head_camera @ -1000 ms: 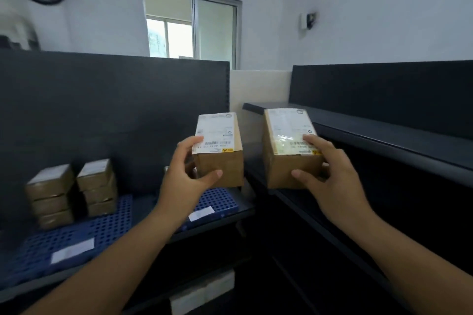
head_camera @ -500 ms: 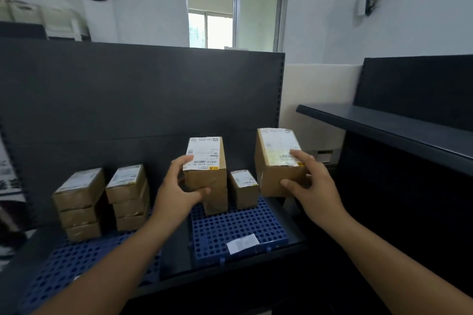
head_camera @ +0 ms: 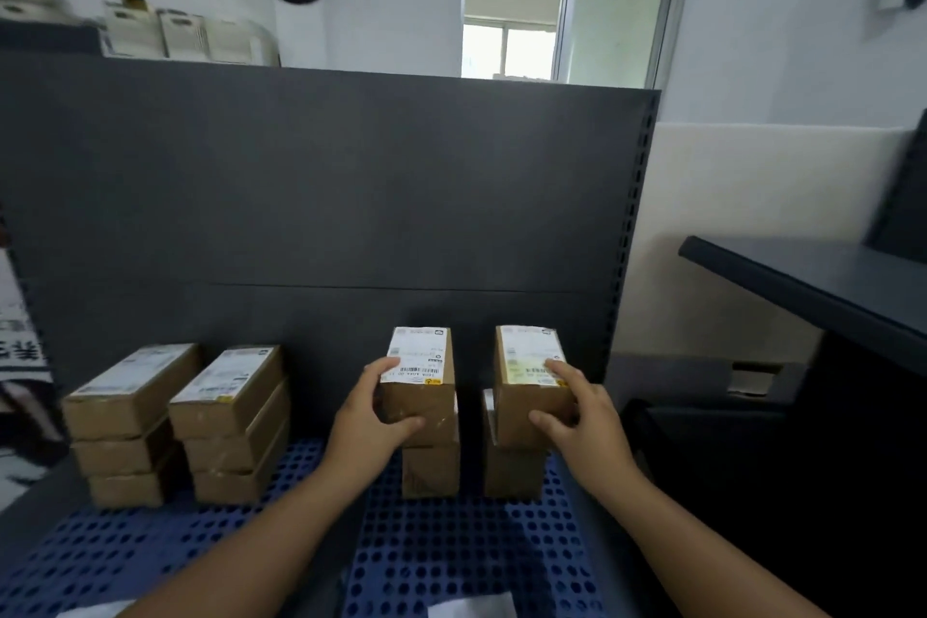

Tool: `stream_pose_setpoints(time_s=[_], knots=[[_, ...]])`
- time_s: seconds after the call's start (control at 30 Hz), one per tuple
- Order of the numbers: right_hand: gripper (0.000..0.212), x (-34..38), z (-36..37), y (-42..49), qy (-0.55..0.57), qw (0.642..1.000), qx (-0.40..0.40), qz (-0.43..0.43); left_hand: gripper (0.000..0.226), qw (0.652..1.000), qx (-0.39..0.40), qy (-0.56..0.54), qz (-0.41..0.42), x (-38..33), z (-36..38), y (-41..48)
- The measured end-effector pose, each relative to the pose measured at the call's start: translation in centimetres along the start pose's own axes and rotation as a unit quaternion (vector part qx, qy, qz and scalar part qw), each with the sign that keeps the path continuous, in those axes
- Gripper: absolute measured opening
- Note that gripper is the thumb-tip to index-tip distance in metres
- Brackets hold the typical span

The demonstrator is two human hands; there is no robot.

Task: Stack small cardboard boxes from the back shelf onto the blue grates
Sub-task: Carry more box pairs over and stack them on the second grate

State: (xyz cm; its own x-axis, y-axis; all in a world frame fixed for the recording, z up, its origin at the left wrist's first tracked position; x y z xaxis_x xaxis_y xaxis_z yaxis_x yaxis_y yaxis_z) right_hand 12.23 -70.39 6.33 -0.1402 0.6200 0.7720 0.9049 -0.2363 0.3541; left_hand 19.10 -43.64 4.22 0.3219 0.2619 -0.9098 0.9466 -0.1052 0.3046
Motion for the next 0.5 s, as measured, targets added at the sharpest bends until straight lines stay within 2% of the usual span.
stream_pose_setpoints(time_s=[0.33,0.5], knots=[[0.059,-4.8,3.7,3.7,-0.006,0.999,0.043,0.013,0.074,0.998,0.013,0.067,-0.007,3.7,3.8,3.1],[0.064,-5.2,4.0,3.7,-0.013,0.999,0.049,0.008,0.076,0.998,0.002,0.064,-0.007,4.1,3.7,2.7]])
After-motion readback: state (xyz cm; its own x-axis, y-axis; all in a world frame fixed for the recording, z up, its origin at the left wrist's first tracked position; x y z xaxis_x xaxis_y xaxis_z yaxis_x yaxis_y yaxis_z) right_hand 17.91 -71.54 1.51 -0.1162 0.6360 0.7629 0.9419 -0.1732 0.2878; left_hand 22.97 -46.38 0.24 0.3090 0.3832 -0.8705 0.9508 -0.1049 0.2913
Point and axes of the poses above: each hand's wrist, its own y-axis towards the middle knuckle, its own z-axis out of the palm, x = y × z, the point moved 3 cm from there along y, towards the middle knuckle, and after that the axes turned 3 degrees about -y, right-handed, at the moved point
